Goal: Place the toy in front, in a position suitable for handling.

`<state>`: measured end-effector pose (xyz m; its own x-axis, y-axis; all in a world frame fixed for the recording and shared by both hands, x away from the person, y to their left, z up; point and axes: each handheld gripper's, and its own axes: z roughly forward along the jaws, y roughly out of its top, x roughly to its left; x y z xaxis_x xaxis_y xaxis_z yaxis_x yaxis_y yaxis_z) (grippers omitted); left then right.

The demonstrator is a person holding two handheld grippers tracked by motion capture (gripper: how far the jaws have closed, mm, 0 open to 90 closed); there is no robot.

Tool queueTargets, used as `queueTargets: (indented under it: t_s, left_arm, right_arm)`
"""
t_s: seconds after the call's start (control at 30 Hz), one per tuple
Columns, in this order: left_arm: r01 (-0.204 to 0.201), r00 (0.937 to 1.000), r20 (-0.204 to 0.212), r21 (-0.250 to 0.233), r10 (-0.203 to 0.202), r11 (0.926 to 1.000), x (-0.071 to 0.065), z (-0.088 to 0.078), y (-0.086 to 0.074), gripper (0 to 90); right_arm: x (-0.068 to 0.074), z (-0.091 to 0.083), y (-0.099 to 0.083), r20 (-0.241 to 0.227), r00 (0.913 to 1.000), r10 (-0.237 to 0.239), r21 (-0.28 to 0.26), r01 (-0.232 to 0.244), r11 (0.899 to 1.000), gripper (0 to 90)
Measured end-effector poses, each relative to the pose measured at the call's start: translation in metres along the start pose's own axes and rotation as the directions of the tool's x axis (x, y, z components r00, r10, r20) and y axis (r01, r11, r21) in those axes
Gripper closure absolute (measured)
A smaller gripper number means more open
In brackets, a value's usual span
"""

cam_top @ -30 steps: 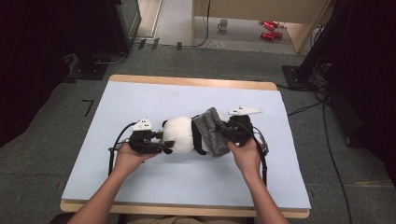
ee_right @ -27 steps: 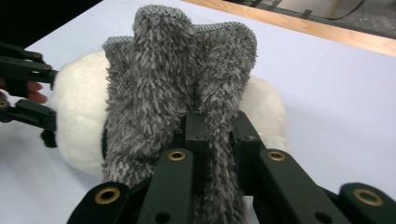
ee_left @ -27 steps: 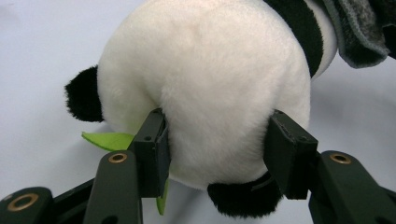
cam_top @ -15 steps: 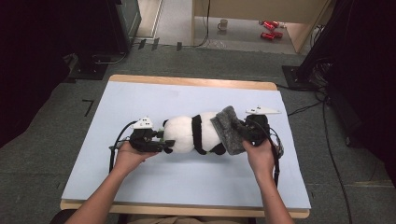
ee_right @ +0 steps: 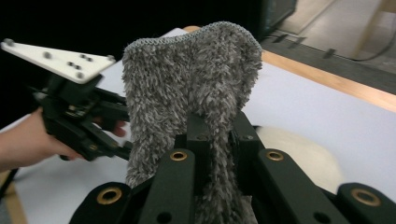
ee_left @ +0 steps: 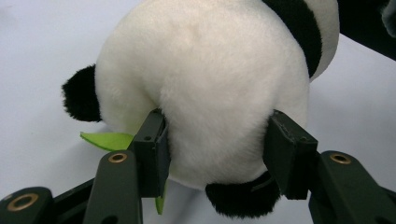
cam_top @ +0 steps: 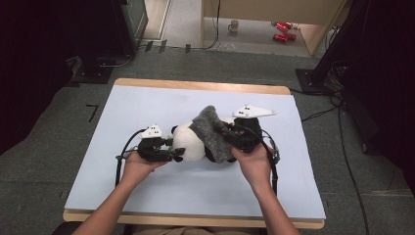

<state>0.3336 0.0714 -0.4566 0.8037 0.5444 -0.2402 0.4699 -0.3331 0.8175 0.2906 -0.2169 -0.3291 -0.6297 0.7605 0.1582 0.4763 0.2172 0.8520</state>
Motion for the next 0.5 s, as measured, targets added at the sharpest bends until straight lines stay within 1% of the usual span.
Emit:
queueTargets:
  t_s: [0.1,0.2,0.27,0.37,0.43,0.5]
  left_arm:
    - [0.008,0.9999,-0.007,-0.010,-0.008,0.9999,-0.002,0.000,-0.002,46.3]
    - [0.012,0.9999,-0.010,-0.020,-0.012,0.9997,-0.003,0.000,-0.004,46.3]
    - [0.007,0.9999,-0.009,-0.022,-0.008,0.9997,-0.003,0.000,-0.005,46.1]
    - [0.012,0.9999,-0.012,-0.030,-0.012,0.9995,-0.003,0.000,-0.006,46.0]
    - [0.014,0.9998,-0.015,-0.034,-0.014,0.9993,-0.004,0.000,-0.006,45.9]
    - [0.011,0.9998,-0.017,-0.027,-0.011,0.9996,-0.004,0.000,-0.006,45.9]
  right_arm:
    - [0.009,0.016,0.003,-0.044,0.9990,-0.010,0.016,0.011,1.000,82.3]
    - [0.017,0.031,0.003,-0.066,0.9975,-0.023,0.030,0.025,0.999,82.1]
    - [0.020,0.044,0.000,-0.079,0.9968,-0.010,0.046,0.014,0.999,82.1]
    - [0.023,0.062,-0.006,-0.102,0.9947,0.011,0.077,-0.004,0.997,82.1]
    - [0.023,0.075,-0.014,-0.104,0.9942,0.025,0.106,-0.014,0.994,81.8]
    - [0.022,0.085,-0.020,-0.090,0.9957,0.024,0.132,-0.012,0.991,81.2]
